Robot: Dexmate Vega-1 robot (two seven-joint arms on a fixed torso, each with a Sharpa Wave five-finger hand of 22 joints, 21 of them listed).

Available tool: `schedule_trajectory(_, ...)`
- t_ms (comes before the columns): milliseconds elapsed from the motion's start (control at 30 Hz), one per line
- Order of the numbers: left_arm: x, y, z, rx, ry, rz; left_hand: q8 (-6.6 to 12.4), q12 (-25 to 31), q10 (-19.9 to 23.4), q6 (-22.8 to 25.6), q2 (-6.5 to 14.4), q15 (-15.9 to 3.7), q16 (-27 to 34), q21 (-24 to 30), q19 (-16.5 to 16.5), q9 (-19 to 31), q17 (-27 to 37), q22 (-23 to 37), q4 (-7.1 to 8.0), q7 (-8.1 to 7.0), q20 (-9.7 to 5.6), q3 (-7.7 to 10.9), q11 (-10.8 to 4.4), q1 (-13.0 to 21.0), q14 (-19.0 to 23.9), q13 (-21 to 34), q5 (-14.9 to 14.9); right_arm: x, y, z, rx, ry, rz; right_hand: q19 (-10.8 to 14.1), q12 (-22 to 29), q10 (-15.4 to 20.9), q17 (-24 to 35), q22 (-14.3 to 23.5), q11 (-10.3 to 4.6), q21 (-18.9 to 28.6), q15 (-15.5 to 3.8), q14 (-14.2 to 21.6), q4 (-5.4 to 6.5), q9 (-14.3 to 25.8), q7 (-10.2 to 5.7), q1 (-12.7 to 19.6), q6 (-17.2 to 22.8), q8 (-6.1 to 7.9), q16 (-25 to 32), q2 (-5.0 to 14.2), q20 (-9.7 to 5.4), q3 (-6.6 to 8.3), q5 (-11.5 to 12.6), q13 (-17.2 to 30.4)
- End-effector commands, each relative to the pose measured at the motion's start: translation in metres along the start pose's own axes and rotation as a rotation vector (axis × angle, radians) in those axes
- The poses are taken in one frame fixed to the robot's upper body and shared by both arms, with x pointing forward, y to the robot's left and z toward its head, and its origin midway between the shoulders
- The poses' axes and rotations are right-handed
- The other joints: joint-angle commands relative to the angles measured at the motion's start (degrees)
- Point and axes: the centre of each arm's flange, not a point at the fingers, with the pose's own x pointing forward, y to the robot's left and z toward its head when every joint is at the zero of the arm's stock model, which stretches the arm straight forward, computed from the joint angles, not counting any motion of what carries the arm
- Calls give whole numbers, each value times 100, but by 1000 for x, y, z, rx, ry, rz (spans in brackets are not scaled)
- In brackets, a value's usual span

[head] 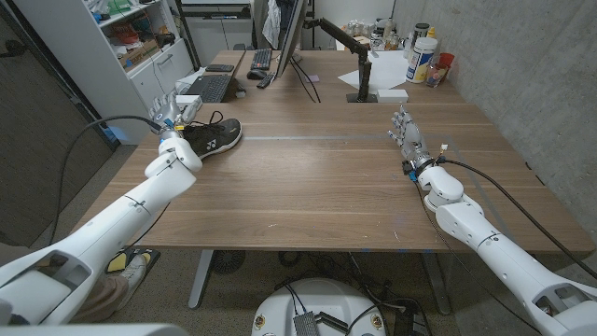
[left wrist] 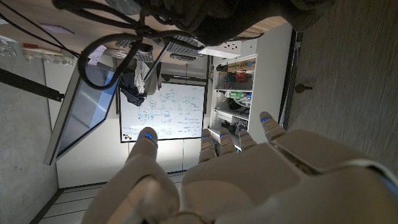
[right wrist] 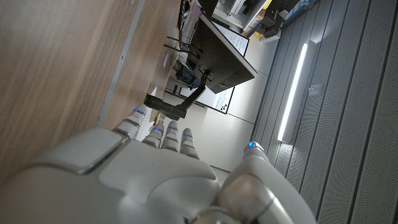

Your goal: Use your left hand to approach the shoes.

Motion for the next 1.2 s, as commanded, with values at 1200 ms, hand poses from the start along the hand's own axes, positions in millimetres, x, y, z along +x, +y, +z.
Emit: schedule_trajectory(1200,31,-14,-21,53,80,-66,-10,-5,-40,-14,3,26,-4,0,-22,19,15,14,-2,25,-11,12,13,95,-28,29,0,-2,2,-2,-5,6,-8,-12,1,-20,18,25,-25,28,0,-80,-10,13,-36,21,10,12,27,27,-22,-29,14,10)
